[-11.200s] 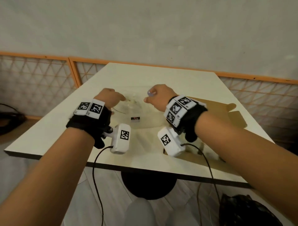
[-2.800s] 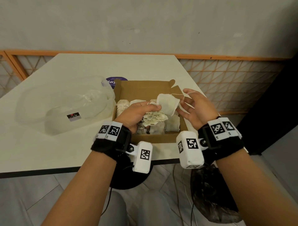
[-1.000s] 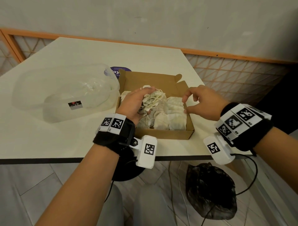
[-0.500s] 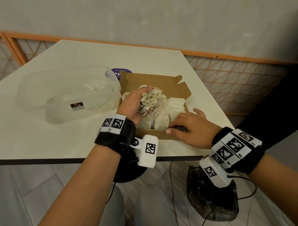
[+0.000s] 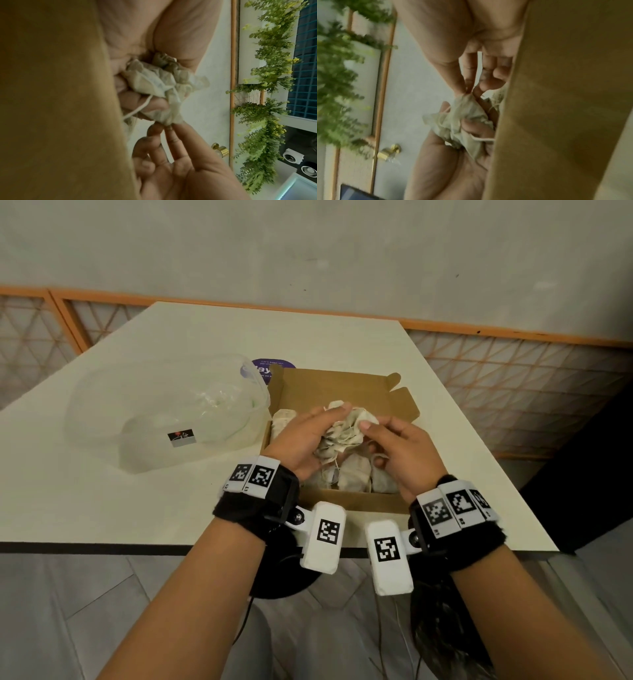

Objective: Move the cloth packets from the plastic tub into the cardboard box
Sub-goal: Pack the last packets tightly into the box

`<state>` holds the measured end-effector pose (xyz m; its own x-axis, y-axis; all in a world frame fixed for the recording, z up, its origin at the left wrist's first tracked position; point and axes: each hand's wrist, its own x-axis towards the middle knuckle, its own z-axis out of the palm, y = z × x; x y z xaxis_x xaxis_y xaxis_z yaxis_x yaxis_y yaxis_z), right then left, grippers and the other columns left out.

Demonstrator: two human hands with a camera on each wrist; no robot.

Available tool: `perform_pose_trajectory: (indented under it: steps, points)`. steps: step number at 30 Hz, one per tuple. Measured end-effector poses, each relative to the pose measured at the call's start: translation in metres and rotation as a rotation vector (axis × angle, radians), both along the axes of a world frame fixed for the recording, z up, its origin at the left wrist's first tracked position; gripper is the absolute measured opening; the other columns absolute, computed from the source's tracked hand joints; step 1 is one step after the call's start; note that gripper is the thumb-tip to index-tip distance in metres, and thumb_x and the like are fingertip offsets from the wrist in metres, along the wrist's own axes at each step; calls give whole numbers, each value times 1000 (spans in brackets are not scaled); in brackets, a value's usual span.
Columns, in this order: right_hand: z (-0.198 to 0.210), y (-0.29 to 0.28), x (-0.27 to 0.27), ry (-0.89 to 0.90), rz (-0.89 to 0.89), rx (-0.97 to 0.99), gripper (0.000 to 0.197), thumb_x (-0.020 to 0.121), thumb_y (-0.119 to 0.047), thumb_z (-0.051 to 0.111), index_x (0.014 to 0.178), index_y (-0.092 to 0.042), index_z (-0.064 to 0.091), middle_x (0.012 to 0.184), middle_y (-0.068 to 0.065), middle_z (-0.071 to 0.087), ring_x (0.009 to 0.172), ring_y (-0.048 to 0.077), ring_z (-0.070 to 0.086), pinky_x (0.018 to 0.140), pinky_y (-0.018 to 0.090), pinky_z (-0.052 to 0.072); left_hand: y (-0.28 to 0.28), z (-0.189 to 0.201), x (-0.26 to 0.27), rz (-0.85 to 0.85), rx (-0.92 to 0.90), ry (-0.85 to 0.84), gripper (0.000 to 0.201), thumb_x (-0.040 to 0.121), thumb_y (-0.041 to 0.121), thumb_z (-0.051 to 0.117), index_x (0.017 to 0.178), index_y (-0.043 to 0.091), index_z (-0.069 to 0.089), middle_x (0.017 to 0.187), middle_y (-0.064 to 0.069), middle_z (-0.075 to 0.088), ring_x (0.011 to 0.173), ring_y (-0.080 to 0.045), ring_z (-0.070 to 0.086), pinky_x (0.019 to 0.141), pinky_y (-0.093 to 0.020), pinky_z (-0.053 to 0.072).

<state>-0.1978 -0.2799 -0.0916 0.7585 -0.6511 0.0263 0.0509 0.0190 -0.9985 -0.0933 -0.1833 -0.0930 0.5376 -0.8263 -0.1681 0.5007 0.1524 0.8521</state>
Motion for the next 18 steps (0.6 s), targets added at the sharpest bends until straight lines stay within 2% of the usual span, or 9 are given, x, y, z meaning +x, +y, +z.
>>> perform_pose_trajectory:
  steps: [3,7,11,15,18]
  points:
    - [1,-2,-3,-151,-26,180,14,88,-13,59,76,-20,62,71,-6,63,61,5,55,53,17,42,0,0,1,89,24,25,17,91,20,60,105,12,57,77,-4,63,54,-11,61,40,-16,44]
    - [0,-6,-5,-263,-50,313,17,93,-15,52,76,-20,54,77,-6,67,69,8,57,56,19,39,0,-3,8,176,69,72,24,89,28,62,109,15,56,75,-3,61,50,-10,58,38,-15,42]
    - [1,0,-4,-242,-16,253,18,94,-13,50,77,-17,55,74,-4,67,66,9,60,52,17,44,3,0,2,44,91,-78,39,84,48,63,107,17,64,77,1,67,60,-7,62,46,-15,47]
    - [1,1,-6,-260,73,245,17,93,-10,47,81,-15,57,80,0,67,66,7,60,52,17,45,1,1,-3,-52,99,-139,24,86,30,65,104,14,64,68,5,65,52,-3,59,43,-14,45]
    - [0,-4,-8,-297,111,310,6,85,-15,52,80,-16,55,83,3,64,69,10,59,55,19,45,1,2,-4,-88,125,-143,16,86,31,65,91,16,65,69,3,66,56,-5,60,44,-15,46]
